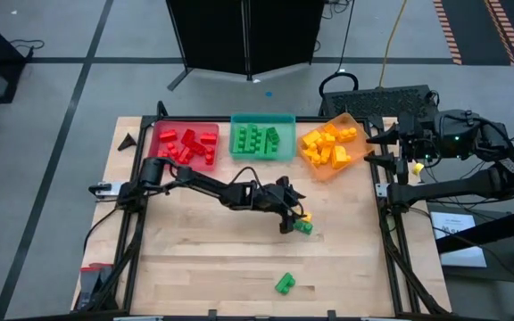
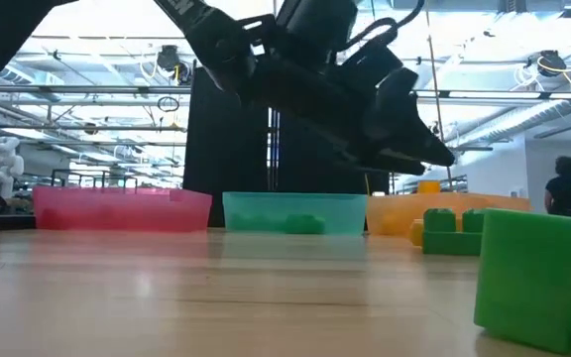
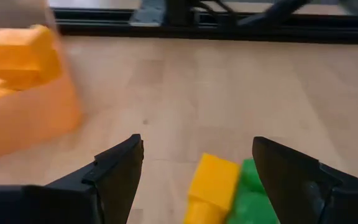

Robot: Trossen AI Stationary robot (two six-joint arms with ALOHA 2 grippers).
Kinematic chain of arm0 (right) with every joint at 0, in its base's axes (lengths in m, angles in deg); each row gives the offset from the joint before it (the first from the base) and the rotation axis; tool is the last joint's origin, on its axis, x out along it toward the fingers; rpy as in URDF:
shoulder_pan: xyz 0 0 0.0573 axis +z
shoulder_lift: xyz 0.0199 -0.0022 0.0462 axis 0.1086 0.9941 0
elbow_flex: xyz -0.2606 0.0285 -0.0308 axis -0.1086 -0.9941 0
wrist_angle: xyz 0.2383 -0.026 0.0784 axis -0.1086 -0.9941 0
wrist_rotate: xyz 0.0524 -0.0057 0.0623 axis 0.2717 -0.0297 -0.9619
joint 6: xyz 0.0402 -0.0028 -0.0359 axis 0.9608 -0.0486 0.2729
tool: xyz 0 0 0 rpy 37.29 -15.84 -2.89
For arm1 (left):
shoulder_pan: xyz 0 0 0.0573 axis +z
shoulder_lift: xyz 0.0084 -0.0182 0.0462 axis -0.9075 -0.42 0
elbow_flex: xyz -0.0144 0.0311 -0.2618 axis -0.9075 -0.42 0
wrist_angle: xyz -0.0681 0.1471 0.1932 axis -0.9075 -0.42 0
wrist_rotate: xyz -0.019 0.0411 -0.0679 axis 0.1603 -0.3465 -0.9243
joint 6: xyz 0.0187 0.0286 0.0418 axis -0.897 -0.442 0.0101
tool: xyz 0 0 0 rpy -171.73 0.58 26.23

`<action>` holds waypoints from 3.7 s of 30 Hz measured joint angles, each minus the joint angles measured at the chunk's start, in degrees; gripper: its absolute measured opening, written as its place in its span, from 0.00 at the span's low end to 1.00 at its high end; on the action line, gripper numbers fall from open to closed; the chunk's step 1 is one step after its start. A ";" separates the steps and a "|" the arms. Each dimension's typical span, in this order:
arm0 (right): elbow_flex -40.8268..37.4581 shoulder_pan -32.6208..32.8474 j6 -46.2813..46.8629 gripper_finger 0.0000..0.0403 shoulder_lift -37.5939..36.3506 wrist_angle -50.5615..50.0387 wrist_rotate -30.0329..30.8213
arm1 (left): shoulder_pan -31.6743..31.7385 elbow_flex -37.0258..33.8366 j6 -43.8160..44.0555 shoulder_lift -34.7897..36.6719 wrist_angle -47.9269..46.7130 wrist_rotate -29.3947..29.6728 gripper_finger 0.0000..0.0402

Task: Sort blocks
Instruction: Put the green game piece into the blue bin

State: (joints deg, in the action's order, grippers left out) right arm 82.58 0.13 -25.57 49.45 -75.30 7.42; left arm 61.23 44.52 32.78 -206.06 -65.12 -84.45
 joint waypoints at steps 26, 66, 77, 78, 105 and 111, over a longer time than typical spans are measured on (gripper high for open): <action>0.00 0.01 0.14 0.64 0.00 -0.20 0.22 | -6.10 0.01 -8.47 -4.69 2.71 2.30 0.75; 0.00 0.02 -0.03 0.64 0.02 -0.35 0.22 | -7.23 3.10 -4.86 -8.15 -0.23 3.83 0.75; 0.00 0.00 -0.02 0.64 0.02 -0.35 0.22 | -8.24 2.81 -5.61 -7.78 -5.05 1.44 0.72; 0.00 0.02 0.03 0.64 0.00 -0.35 0.22 | -8.28 2.55 -5.99 -7.49 -4.49 1.58 0.71; 0.00 0.02 -0.21 0.64 0.02 -0.35 0.20 | -7.66 2.99 -2.11 -9.49 -3.29 -4.24 0.51; 0.00 0.02 -0.05 0.64 0.01 -0.35 0.20 | -7.32 2.99 4.92 -9.53 -2.65 -2.78 0.34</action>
State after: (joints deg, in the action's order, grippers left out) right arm 82.58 0.15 -25.62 49.46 -75.65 7.62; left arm 53.91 47.51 37.70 -215.59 -67.78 -87.23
